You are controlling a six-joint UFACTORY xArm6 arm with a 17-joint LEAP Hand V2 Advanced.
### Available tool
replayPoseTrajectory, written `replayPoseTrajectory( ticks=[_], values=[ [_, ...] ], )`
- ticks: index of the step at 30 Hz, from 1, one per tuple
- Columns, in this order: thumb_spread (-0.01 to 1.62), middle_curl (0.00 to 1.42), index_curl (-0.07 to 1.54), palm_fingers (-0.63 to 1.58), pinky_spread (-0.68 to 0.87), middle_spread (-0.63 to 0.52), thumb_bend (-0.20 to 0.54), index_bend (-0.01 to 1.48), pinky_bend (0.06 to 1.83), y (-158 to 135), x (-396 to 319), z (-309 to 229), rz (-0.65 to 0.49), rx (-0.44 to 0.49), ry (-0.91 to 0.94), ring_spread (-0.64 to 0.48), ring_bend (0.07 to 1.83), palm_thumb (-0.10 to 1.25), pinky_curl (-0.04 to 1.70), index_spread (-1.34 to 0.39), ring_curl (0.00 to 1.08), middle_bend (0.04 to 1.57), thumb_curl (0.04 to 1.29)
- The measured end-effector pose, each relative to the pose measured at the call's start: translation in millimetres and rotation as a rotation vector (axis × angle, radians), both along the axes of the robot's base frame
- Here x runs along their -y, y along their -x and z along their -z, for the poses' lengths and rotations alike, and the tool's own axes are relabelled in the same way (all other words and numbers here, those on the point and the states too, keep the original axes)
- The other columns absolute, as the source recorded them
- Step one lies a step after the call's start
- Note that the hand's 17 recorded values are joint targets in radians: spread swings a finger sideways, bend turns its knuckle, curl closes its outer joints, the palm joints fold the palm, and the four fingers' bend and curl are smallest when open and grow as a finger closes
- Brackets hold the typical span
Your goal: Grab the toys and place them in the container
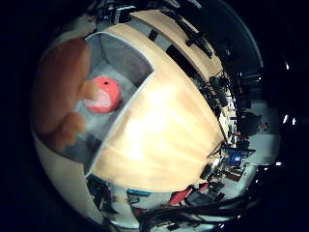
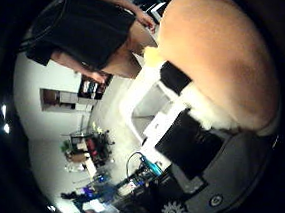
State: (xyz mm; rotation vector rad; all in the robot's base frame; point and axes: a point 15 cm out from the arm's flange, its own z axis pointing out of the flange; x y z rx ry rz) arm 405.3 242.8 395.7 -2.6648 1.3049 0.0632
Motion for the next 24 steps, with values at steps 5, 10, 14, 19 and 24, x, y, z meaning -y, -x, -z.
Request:
replayPoseTrajectory(
  ticks=[5,10,14,19,24],
  values=[
    [0.89,0.54,0.73,0.18,-0.33,-0.26,-0.093,0.21,1.08,0.1,5.7,1.3,-0.034,-0.003,0.007,-0.23,1.00,0.21,0.52,-0.52,0.42,0.55,0.20],
    [0.79,0.47,0.63,0.04,0.07,-0.14,-0.055,0.19,0.93,0.3,6.8,3.5,-0.065,-0.004,0.010,-0.05,0.78,0.09,0.42,-0.49,0.31,0.47,0.23],
    [0.76,0.44,0.57,0.05,0.23,-0.11,-0.046,0.19,0.89,0.7,6.6,2.8,-0.073,-0.002,0.009,0.01,0.71,0.05,0.37,-0.48,0.27,0.43,0.25],
    [0.74,0.41,0.50,0.09,0.37,-0.08,-0.039,0.18,0.85,0.5,6.1,2.6,-0.077,-0.001,0.007,0.05,0.66,0.04,0.33,-0.46,0.25,0.38,0.27],
    [0.73,0.39,0.46,0.13,0.42,-0.08,-0.037,0.17,0.81,1.0,5.9,2.8,-0.082,-0.001,0.009,0.06,0.64,0.04,0.30,-0.46,0.24,0.35,0.29]
  ],
)
